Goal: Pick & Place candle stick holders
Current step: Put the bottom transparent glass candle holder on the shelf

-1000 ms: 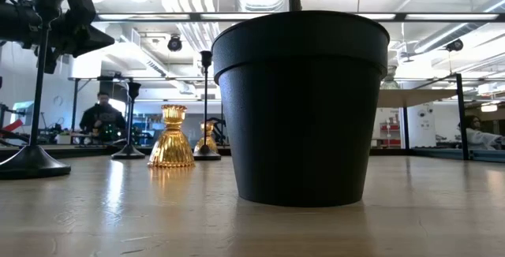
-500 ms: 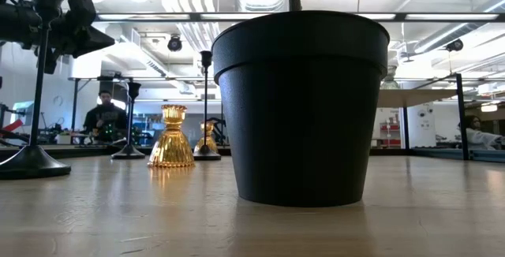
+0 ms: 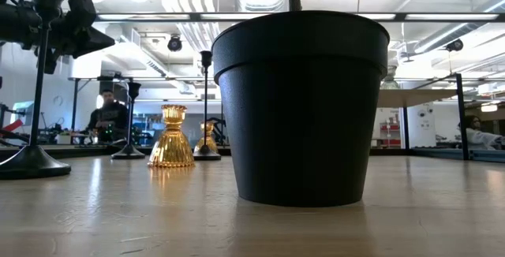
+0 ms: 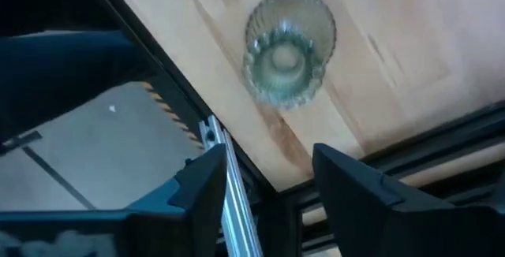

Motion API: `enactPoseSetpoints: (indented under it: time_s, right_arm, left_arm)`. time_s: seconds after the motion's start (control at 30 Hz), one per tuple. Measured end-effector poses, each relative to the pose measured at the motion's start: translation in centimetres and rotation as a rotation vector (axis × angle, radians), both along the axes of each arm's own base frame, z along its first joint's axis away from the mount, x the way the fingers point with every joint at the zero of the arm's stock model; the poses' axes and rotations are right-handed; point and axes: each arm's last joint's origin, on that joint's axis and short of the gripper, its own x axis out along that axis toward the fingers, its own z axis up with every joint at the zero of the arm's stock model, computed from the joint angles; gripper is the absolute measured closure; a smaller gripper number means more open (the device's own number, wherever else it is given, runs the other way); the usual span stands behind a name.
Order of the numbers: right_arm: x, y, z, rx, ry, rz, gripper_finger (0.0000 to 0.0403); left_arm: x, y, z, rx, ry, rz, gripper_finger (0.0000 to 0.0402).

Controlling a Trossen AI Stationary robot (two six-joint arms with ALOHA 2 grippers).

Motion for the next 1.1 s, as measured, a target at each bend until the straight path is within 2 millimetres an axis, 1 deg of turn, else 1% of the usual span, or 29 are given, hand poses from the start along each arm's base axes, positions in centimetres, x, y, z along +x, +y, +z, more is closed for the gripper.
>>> enactPoseSetpoints:
  time_s: [0.1, 0.23, 0.3, 0.5, 0.67, 0.9, 1.0, 1.1]
  right_arm:
    - [0.0, 0.1, -0.2, -0.013, -0.005, -0.022, 0.0202]
    - [0.2, -0.3, -0.3, -0.052, -0.064, -0.041, 0.0184]
    - [0.1, -0.5, -0.9, -0.067, -0.049, -0.032, 0.0179]
    - [-0.3, -1.3, -2.6, -0.092, -0.005, -0.005, 0.0184]
    - [-0.2, -2.1, -3.4, -0.076, -0.016, -0.018, 0.0207]
    - [0.2, -2.6, -4.7, -0.022, -0.050, -0.038, 0.0247]
    - [0.4, -2.9, -4.8, -0.027, -0.052, -0.033, 0.0276]
    - [0.9, -3.4, -4.9, -0.030, -0.064, -0.009, 0.0318]
  left_arm:
    - [0.0, 0.0, -0.1, 0.001, 0.007, 0.000, 0.0390]
    - [0.0, 0.0, -0.1, 0.003, 0.016, 0.000, 0.0390]
    - [0.0, 0.0, -0.1, 0.002, 0.014, -0.001, 0.0390]
    - [0.1, 0.0, -0.2, -0.006, 0.004, -0.007, 0.0390]
    - [0.1, 0.0, -0.2, -0.013, -0.007, -0.010, 0.0390]
    - [0.1, 0.0, -0.2, -0.014, -0.010, -0.012, 0.0390]
    - [0.1, 0.0, -0.2, -0.018, -0.015, -0.013, 0.0390]
    - [0.1, 0.0, -0.2, -0.024, -0.026, -0.015, 0.0390]
